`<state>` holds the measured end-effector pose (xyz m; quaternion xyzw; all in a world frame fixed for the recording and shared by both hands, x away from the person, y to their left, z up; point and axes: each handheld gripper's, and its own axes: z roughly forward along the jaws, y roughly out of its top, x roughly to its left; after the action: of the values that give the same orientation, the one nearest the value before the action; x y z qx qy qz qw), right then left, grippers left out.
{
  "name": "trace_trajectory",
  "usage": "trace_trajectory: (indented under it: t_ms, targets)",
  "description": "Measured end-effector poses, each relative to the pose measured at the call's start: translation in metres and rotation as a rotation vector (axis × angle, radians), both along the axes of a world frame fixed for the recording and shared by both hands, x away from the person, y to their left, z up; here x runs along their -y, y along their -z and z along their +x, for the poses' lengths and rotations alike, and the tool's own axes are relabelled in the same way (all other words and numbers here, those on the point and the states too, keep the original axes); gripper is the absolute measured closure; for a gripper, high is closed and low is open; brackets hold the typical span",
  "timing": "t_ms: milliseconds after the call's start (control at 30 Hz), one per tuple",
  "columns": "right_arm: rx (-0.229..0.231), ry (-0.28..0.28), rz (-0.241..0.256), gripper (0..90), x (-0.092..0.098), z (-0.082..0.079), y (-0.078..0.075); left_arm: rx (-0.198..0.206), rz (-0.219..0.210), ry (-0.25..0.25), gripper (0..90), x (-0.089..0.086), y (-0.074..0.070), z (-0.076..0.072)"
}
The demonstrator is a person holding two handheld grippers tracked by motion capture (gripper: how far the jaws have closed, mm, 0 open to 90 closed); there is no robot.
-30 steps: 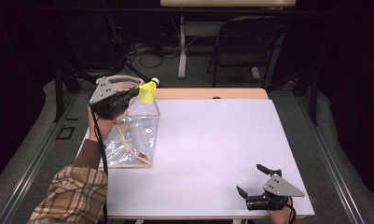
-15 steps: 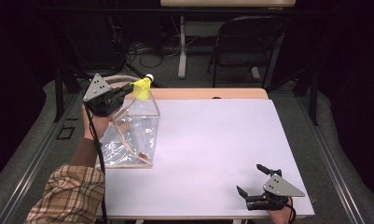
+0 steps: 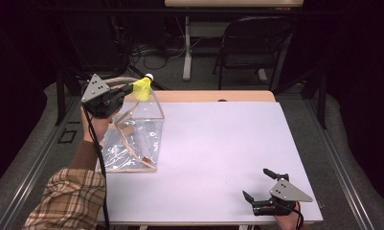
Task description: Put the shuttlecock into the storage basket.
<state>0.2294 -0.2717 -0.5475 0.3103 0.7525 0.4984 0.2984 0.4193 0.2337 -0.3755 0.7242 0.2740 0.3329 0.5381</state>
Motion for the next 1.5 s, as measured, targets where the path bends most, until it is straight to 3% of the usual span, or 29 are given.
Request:
trace_trajectory:
  t_ms: [633,1500]
  targets:
    - [0.001,0.001,0.000,0.0,0.000,0.000,0.000,-0.006,-0.035,-0.067,89.8,-0.021,-0.002,0.004]
    - [0.004,0.002,0.000,0.0,0.001,0.000,-0.001,-0.030,-0.027,-0.132,89.8,-0.036,0.004,0.012]
